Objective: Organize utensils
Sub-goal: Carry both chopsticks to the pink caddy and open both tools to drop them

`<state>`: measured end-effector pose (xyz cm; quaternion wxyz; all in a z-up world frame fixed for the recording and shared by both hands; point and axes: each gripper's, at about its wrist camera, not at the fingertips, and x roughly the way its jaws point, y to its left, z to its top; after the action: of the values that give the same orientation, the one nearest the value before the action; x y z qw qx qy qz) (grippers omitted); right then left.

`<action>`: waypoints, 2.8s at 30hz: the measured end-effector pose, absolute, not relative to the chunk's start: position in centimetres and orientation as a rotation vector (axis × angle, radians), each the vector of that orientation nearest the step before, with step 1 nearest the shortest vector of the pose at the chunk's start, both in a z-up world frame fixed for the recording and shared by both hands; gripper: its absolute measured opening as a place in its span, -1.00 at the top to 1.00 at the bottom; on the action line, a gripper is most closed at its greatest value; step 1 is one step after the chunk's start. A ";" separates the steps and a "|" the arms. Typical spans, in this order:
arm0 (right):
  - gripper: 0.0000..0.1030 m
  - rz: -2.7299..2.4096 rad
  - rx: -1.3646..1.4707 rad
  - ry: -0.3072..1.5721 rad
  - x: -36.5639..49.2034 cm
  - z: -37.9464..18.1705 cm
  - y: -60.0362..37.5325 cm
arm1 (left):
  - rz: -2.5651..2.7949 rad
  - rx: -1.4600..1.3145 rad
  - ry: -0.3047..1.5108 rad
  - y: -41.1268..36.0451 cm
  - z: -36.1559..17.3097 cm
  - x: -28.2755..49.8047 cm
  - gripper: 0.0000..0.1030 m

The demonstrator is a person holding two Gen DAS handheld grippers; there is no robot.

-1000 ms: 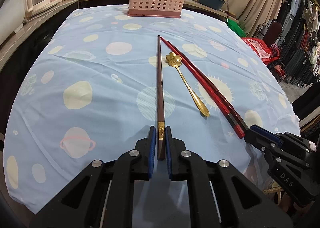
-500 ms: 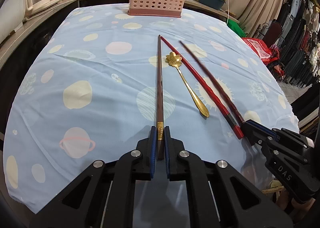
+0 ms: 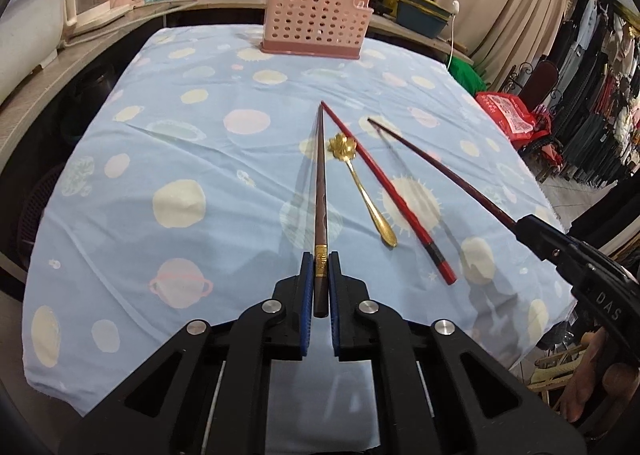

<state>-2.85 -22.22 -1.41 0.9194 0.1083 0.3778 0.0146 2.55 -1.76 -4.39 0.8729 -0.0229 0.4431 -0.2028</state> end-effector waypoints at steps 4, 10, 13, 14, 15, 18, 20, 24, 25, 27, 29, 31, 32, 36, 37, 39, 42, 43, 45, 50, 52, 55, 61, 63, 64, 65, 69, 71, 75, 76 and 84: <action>0.87 0.018 0.235 0.722 -3.0 0.8 -23.1 | -0.417 -0.068 0.880 -0.9 -2.2 2.5 0.87; 0.87 0.008 0.255 0.633 -2.2 4.6 -24.6 | -0.400 -0.087 0.804 0.1 1.4 3.7 0.87; 0.87 0.007 0.260 0.589 -1.4 6.6 -25.5 | -0.391 -0.092 0.767 0.5 3.3 4.8 0.87; 0.87 0.010 0.264 0.575 -1.0 7.3 -25.8 | -0.389 -0.096 0.749 0.6 4.2 5.2 0.87; 0.87 0.011 0.265 0.564 -0.7 7.9 -26.0 | -0.388 -0.096 0.735 0.7 4.8 5.5 0.87; 0.87 0.012 0.257 0.528 0.4 9.7 -26.6 | -0.385 -0.097 0.688 0.8 7.0 6.7 0.87; 0.87 0.018 0.260 0.515 1.2 10.6 -26.9 | -0.386 -0.099 0.664 0.7 8.2 7.4 0.87; 0.87 0.030 0.266 0.496 3.0 12.1 -27.6 | -0.395 -0.103 0.626 0.5 10.5 9.1 0.87; 0.87 0.031 0.264 0.491 3.4 12.5 -27.6 | -0.396 -0.102 0.615 0.4 11.1 9.5 0.87; 0.87 0.030 0.257 0.478 4.5 13.4 -27.9 | -0.400 -0.097 0.590 0.3 12.4 10.4 0.87; 0.87 0.031 0.257 0.468 5.5 14.2 -28.2 | -0.400 -0.094 0.570 0.1 13.4 11.4 0.87; 0.87 0.034 0.261 0.453 6.9 15.3 -28.7 | -0.403 -0.097 0.551 0.0 14.5 12.5 0.87; 0.87 0.033 0.260 0.444 7.5 15.8 -28.9 | -0.399 -0.096 0.537 -0.1 15.2 13.1 0.87; 0.87 0.030 0.279 0.410 10.8 17.8 -30.1 | -0.391 -0.093 0.478 -0.6 17.9 15.5 0.87; 0.87 0.028 0.285 0.403 11.6 18.3 -30.3 | -0.391 -0.096 0.460 -0.8 18.7 16.3 0.87; 0.87 0.018 0.287 0.379 13.7 19.6 -30.8 | -0.393 -0.101 0.439 -1.1 19.9 17.7 0.87; 0.87 0.013 0.294 0.361 16.6 20.9 -31.2 | -0.384 -0.105 0.395 -1.8 21.7 20.2 0.87; 0.87 0.007 0.295 0.350 17.9 21.4 -31.4 | -0.379 -0.106 0.383 -2.1 22.1 21.0 0.87; 0.87 -0.005 0.294 0.330 19.9 22.1 -31.6 | -0.378 -0.109 0.363 -2.4 22.8 22.6 0.86; 0.87 -0.032 0.303 0.284 24.6 23.4 -32.1 | -0.357 -0.105 0.336 -3.5 24.1 27.1 0.86; 0.87 -0.046 0.307 0.269 26.6 23.4 -32.4 | -0.350 -0.107 0.331 -3.9 24.0 28.5 0.86; 0.87 -0.058 0.322 0.267 29.3 22.7 -32.8 | -0.335 -0.105 0.324 -4.3 23.5 30.6 0.87; 0.87 -0.066 0.334 0.304 34.0 19.6 -32.9 | -0.308 -0.092 0.357 -5.0 21.3 34.4 0.86; 0.87 -0.057 0.338 0.329 35.1 18.4 -32.6 | -0.306 -0.089 0.373 -5.2 20.4 35.2 0.86; 0.87 -0.052 0.340 0.340 35.5 17.8 -32.5 | -0.307 -0.088 0.381 -5.3 19.9 35.5 0.86; 0.87 -0.047 0.341 0.350 35.8 17.2 -32.3 | -0.308 -0.087 0.392 -5.4 19.4 35.9 0.86; 0.87 -0.034 0.335 0.394 36.6 15.0 -31.4 | -0.307 -0.090 0.429 -5.6 17.6 36.8 0.86; 0.87 -0.027 0.328 0.414 36.8 14.5 -31.2 | -0.311 -0.100 0.443 -5.5 17.0 37.1 0.86; 0.62 -0.044 0.313 0.402 36.0 14.5 -31.1 | -0.293 -0.123 0.448 -5.2 16.5 36.8 0.23; 0.60 -0.043 0.315 0.397 35.7 14.7 -31.1 | -0.289 -0.126 0.442 -5.1 16.6 36.5 0.20; 0.57 -0.034 0.311 0.387 32.3 15.9 -31.1 | -0.298 -0.132 0.445 -4.4 17.1 34.1 0.20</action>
<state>32.29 -31.13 15.85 0.9692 0.1538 0.1914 -0.0166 34.06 -4.43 17.07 0.9622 -0.0650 0.2198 -0.1472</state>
